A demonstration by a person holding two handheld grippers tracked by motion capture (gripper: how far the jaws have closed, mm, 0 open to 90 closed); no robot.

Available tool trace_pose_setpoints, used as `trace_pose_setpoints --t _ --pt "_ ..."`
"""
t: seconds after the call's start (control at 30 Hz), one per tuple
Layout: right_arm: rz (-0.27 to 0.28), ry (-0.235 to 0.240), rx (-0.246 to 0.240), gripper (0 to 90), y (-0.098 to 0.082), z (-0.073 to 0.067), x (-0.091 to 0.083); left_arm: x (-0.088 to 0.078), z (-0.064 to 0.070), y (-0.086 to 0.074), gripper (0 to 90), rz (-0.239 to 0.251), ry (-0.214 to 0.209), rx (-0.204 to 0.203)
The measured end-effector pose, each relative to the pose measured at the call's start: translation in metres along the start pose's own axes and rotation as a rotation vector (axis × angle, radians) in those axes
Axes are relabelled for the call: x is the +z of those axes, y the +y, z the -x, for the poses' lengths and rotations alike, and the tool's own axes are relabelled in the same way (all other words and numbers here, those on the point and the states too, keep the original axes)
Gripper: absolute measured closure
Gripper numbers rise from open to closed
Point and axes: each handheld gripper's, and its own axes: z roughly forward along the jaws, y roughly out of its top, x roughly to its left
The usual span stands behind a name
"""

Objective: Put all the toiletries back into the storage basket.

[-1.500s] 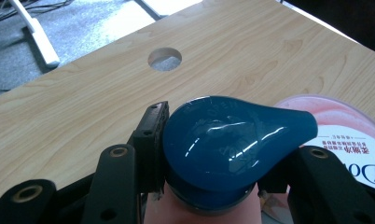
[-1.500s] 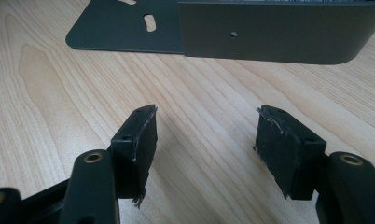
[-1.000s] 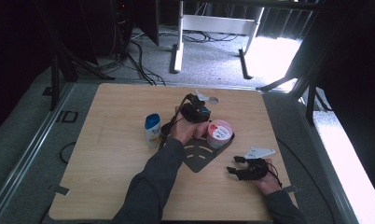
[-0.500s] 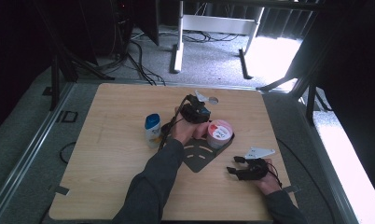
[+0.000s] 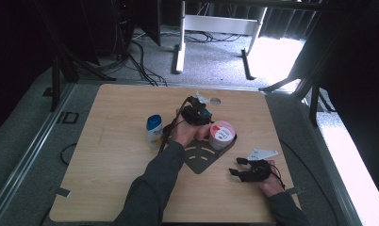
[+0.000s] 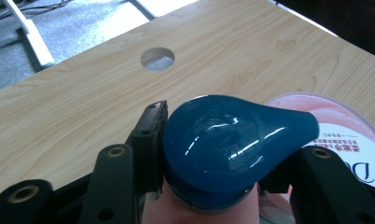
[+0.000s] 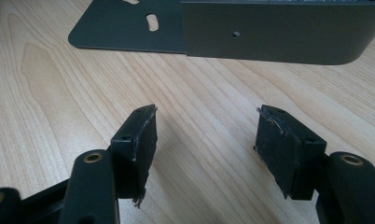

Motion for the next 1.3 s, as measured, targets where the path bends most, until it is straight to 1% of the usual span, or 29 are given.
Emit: trace_pose_setpoints --t 0.07,0.2,0.23,0.3,0.33,0.37,0.43,0.5,0.8,0.83,1.0,1.07,1.23,1.3 --pt "0.000 0.000 -0.001 37.9 0.000 0.000 0.000 0.000 0.001 -0.001 46.5 -0.005 -0.006 0.002" --pt "0.000 0.000 -0.001 37.8 0.000 0.000 0.000 0.000 0.003 -0.002 39.3 -0.020 -0.009 0.027" --pt "0.000 0.000 -0.001 37.8 0.000 0.000 0.000 0.000 0.004 -0.003 38.2 -0.020 -0.010 0.028" --pt "0.000 0.000 -0.001 37.8 0.000 0.000 0.000 -0.001 0.002 -0.004 36.1 -0.023 -0.021 0.019" --pt "0.000 0.000 -0.001 37.8 0.000 0.000 0.000 -0.002 0.000 -0.005 35.0 -0.018 -0.033 0.005" --pt "0.000 0.001 0.000 37.8 0.000 0.000 0.000 -0.003 -0.002 -0.006 34.9 -0.016 -0.043 -0.008" --pt "0.001 0.002 0.001 37.7 0.000 0.000 0.000 -0.005 -0.005 -0.007 34.8 -0.018 -0.056 -0.021" --pt "0.000 0.003 0.001 37.7 0.000 0.000 0.000 -0.008 -0.007 -0.008 34.8 -0.017 -0.062 -0.018" --pt "0.000 0.003 0.001 37.6 0.000 0.000 0.000 -0.022 -0.006 -0.013 35.4 -0.014 -0.056 0.016" --pt "0.000 0.003 0.001 37.5 0.000 0.000 0.000 -0.024 -0.005 -0.013 36.1 -0.011 -0.051 0.019" --pt "0.000 0.005 0.002 37.4 0.000 0.000 0.000 -0.035 -0.003 -0.013 37.6 0.010 -0.054 0.038" --pt "0.000 0.004 0.000 37.2 0.000 0.000 0.000 -0.038 -0.003 -0.013 38.0 0.011 -0.060 0.042" --pt "-0.001 0.003 -0.001 37.2 0.000 0.000 0.000 -0.045 -0.002 -0.017 38.0 -0.013 -0.082 0.066" --pt "-0.001 0.001 -0.002 37.3 0.000 0.000 0.000 -0.047 -0.002 -0.020 38.0 -0.016 -0.089 0.065"
